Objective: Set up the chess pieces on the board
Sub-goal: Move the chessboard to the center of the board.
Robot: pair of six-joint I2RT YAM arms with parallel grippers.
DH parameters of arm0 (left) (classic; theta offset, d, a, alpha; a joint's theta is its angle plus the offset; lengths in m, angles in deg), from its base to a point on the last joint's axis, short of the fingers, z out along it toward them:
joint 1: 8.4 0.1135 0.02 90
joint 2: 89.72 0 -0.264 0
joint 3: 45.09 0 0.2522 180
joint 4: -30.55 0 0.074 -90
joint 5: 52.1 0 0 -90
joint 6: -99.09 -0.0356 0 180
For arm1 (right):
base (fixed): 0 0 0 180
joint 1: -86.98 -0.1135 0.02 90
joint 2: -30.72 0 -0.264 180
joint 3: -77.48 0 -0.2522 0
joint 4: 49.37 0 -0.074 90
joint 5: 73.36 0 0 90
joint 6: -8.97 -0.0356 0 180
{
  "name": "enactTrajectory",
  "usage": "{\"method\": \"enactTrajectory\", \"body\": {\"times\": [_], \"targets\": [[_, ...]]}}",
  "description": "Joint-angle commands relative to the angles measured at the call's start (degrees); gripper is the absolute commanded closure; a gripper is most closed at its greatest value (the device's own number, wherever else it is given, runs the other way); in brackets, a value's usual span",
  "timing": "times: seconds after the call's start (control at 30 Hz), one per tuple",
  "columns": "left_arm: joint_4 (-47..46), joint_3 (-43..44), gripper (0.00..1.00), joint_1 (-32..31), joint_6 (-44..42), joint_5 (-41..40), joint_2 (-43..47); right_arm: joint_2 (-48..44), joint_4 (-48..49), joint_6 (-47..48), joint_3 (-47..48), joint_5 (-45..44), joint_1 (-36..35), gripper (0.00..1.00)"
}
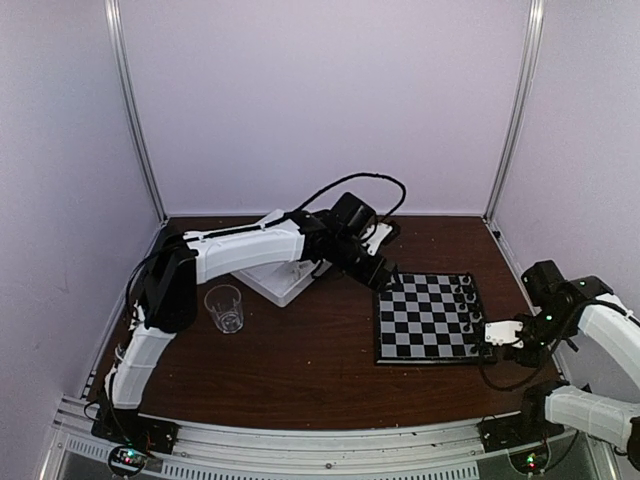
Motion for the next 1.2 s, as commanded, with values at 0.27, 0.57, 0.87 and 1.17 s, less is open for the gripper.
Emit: {"method": "enactTrajectory", "body": {"times": [0.27, 0.57, 0.87, 1.17], "targets": [[-12.17, 25.01, 0.18, 5.96, 10.12, -9.23, -22.82, 17.13, 5.42, 2.82, 6.41, 12.80, 20.23, 0.42], [-15.22, 25.74, 0.19, 6.49, 10.99, 0.74, -27.89, 20.57, 15.49, 7.92, -0.46, 10.83, 19.92, 0.28], [-13.13, 16.58, 0.25, 6.02, 5.18, 9.92, -23.60, 27.01, 27.60, 5.54, -2.81, 5.65, 17.30, 0.23], [-10.17, -1.86, 0.31, 4.98, 0.03, 14.75, -12.07, 31.13, 32.97, 2.44, 2.23, 8.66, 20.21, 0.27]]}}
